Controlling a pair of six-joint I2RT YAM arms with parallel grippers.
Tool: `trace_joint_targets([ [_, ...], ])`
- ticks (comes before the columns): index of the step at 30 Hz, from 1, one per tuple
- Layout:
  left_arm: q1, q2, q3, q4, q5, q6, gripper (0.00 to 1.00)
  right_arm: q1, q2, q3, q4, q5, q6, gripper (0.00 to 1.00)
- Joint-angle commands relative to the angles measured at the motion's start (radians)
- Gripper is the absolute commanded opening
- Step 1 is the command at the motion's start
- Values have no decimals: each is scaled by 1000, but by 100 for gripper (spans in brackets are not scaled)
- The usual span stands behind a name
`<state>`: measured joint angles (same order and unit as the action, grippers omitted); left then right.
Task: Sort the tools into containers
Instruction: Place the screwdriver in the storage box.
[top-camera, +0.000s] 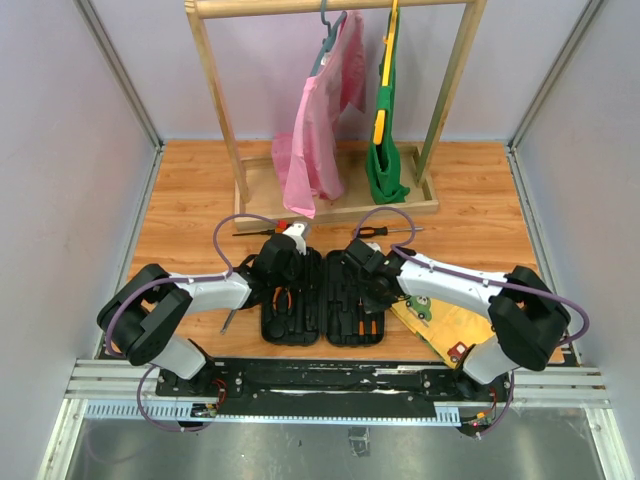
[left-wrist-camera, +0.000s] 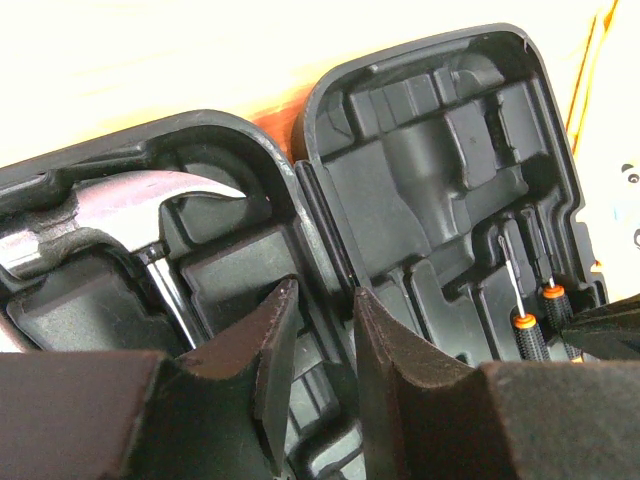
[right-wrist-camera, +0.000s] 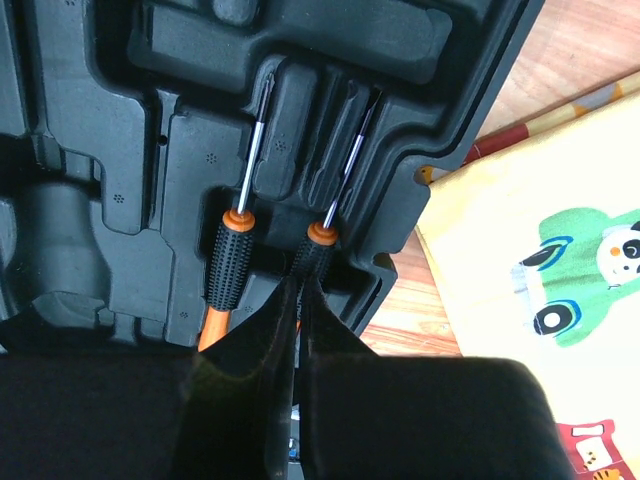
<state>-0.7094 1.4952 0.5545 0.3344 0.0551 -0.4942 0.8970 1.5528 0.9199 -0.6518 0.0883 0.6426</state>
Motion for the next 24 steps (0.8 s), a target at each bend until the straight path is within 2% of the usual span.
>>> trace_joint_targets([
  [1,-2,31,6,-41,-52,28,32,31,66,-114,14,-7,21,3],
  [6,-2,25,5,-42,-49,28,32,31,-107,-39,36,42,-61,11],
  [12,-2,14,5,-44,-50,32,32,30,-258,63,90,124,-144,31],
  [18,-2,-41,-18,-37,-54,43,33,25,-353,63,142,328,-90,51],
  [21,-2,-53,-21,-37,-57,48,34,2,-384,15,205,395,-45,55],
  [24,-3,-58,-20,-36,-49,50,34,-47,-393,-32,282,376,-12,56],
])
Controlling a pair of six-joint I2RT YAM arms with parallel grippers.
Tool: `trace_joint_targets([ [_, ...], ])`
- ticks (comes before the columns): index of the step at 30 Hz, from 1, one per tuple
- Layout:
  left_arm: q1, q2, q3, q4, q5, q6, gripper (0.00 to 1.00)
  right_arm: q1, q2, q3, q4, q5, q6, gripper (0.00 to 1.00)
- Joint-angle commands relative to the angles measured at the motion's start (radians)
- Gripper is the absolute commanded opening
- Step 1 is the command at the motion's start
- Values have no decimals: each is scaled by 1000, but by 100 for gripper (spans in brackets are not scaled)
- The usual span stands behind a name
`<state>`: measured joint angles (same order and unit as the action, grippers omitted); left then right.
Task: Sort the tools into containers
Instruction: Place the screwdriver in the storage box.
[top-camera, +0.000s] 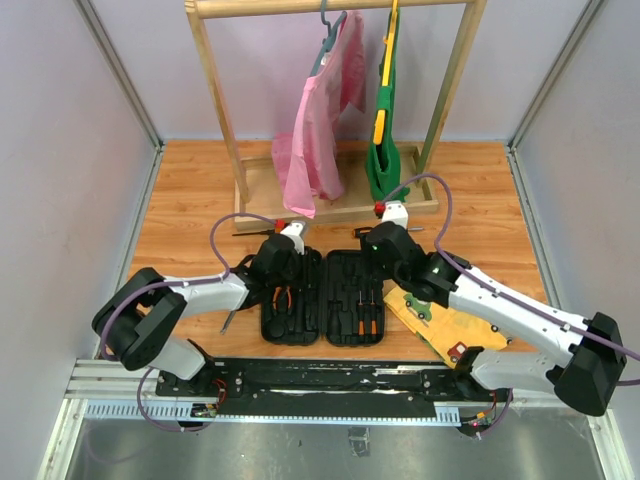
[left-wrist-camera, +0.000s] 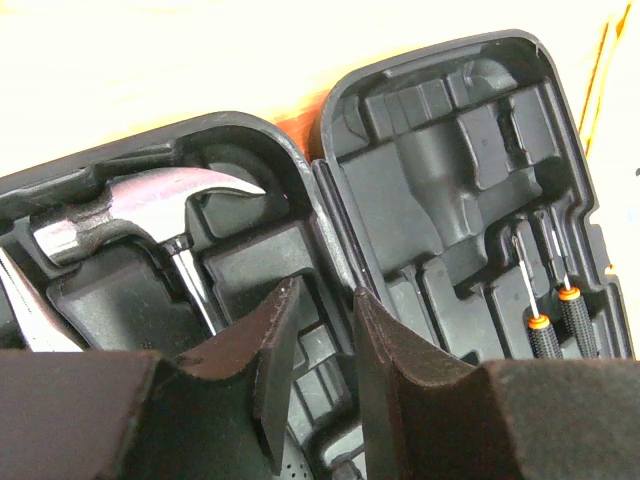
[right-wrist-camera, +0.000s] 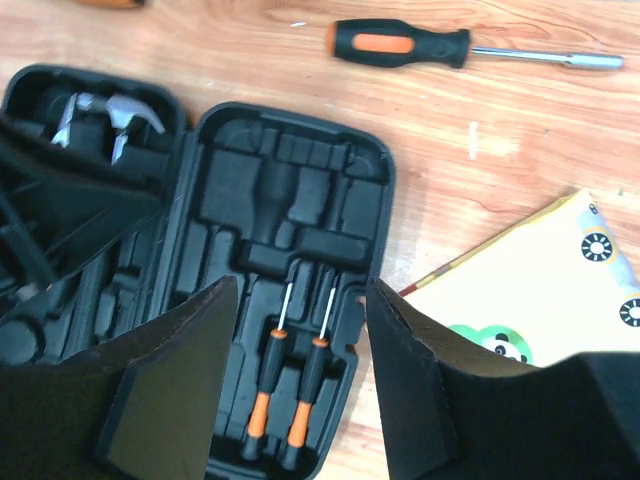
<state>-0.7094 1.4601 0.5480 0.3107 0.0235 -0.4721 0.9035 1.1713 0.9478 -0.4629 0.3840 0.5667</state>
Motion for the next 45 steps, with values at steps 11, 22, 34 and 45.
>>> trace_joint_targets([
  [11,-5,-63,-35,-9,-62,32,34,-308,34,-182,295,-79,384,65],
  [22,-5,-41,-29,-3,-64,32,34,-369,177,-133,317,-49,638,67],
  [34,-5,-21,-20,-3,-55,30,33,-424,372,-53,384,-157,817,65],
  [45,-5,-29,-21,-4,-65,32,32,-435,516,39,324,-159,968,59],
])
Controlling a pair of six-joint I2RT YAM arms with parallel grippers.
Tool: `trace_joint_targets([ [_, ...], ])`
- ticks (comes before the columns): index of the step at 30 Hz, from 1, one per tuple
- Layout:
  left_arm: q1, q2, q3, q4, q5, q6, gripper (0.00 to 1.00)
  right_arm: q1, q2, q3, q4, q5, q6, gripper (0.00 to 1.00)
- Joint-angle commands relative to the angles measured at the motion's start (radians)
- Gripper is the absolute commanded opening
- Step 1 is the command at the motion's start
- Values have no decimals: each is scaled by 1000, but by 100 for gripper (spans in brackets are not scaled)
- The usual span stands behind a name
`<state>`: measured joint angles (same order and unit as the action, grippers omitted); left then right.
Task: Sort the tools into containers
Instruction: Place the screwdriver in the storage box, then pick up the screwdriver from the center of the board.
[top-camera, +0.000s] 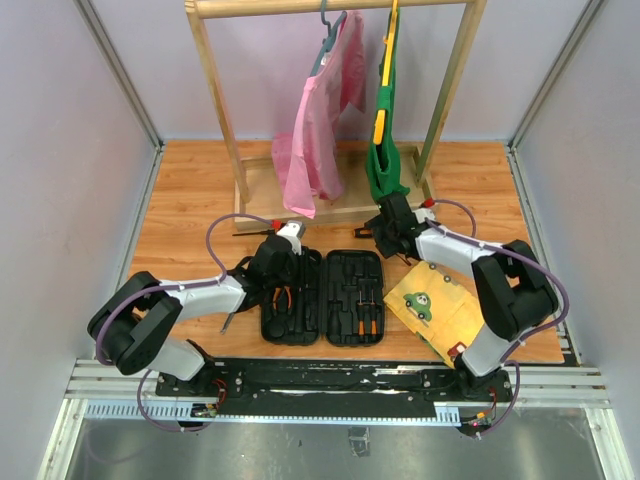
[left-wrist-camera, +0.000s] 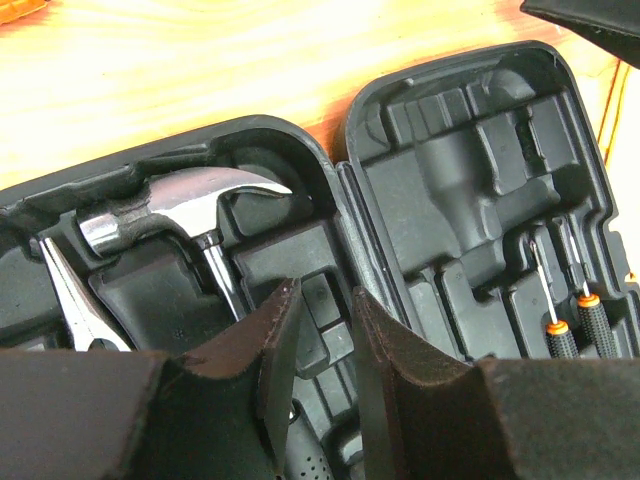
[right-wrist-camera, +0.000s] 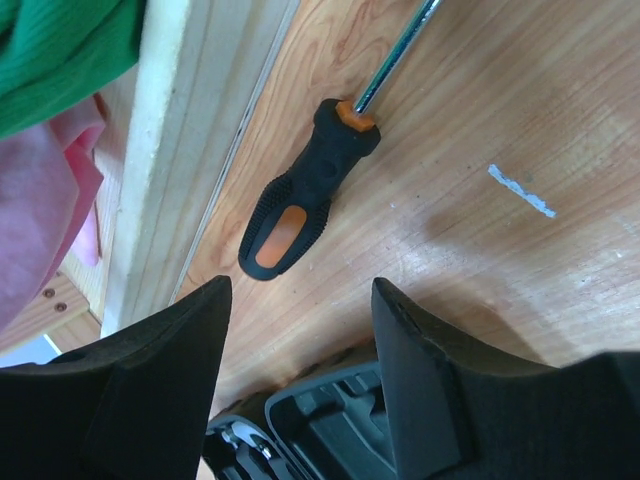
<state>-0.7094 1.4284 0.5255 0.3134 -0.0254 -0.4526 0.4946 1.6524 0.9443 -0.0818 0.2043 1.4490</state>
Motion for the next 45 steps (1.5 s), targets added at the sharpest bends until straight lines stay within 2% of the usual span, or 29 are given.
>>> trace_joint_targets([
  [1,-5,-1,0,-7,-18,12,32,-27,45,49,-60,21,89,59],
  [23,-5,-47,-11,-24,-74,9,31,-41,182,215,-278,59,94,56],
  [32,-5,-63,-18,-27,-99,8,31,-45,224,231,-278,45,75,37],
  [37,-5,-60,-16,-27,-99,8,31,-45,165,173,-261,69,86,25],
  [45,-5,-57,-15,-28,-95,6,31,-45,6,48,-168,119,92,20],
])
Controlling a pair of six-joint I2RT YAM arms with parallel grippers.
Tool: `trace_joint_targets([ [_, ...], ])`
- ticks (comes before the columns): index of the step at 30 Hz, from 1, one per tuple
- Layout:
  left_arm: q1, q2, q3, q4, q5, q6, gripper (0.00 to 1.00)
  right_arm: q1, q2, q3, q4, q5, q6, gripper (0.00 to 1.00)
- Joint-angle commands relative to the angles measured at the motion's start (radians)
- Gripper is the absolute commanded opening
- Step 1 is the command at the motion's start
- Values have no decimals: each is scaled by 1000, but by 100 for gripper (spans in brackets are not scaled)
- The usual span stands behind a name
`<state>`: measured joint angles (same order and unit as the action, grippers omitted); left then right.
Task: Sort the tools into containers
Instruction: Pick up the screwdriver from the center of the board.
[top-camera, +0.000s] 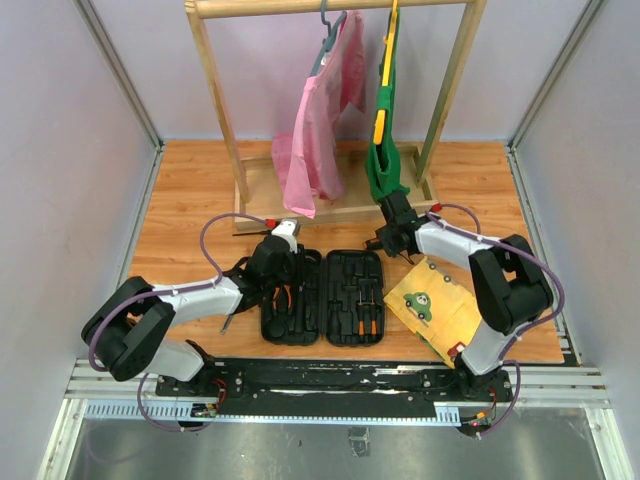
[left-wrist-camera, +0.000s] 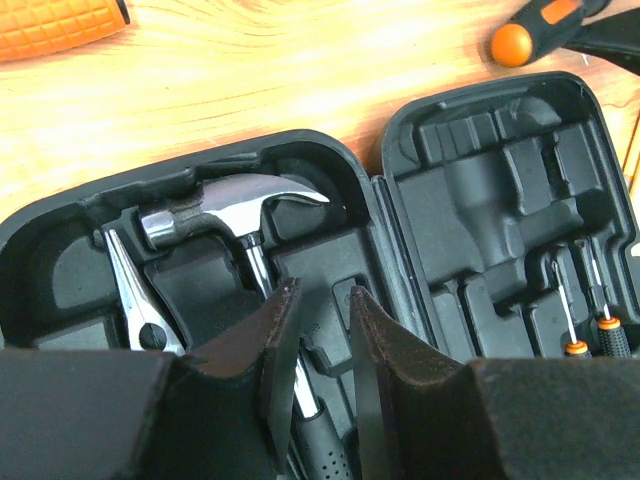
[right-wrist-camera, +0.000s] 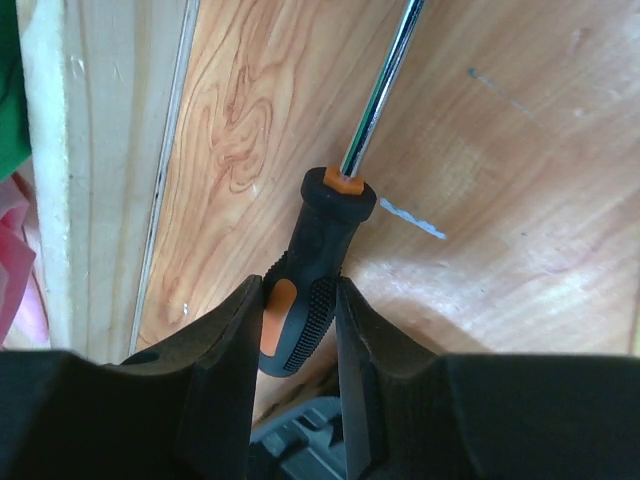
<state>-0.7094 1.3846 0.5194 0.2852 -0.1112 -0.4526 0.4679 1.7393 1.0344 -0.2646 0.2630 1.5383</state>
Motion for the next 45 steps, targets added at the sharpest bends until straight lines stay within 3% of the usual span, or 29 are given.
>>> trace_joint_targets([
  [1,-5,-13,-9,2,-8,6,31,-20,-101,-48,14,68,-5,19],
  [12,-5,-18,-9,0,-8,8,31,-20,-305,-139,11,171,-129,17],
  [22,-5,-11,-6,0,-4,5,31,-18,-443,-291,109,14,-381,16],
  [28,-5,-7,-5,0,-1,5,31,-19,-473,-304,37,-11,-488,16],
  [30,-5,-4,-3,0,0,5,31,-18,-485,-305,16,6,-512,19],
  [35,-5,7,1,0,5,5,30,-19,-462,-257,-55,25,-557,41],
  [45,-5,8,1,0,6,5,30,-19,-294,-116,-198,148,-709,48],
])
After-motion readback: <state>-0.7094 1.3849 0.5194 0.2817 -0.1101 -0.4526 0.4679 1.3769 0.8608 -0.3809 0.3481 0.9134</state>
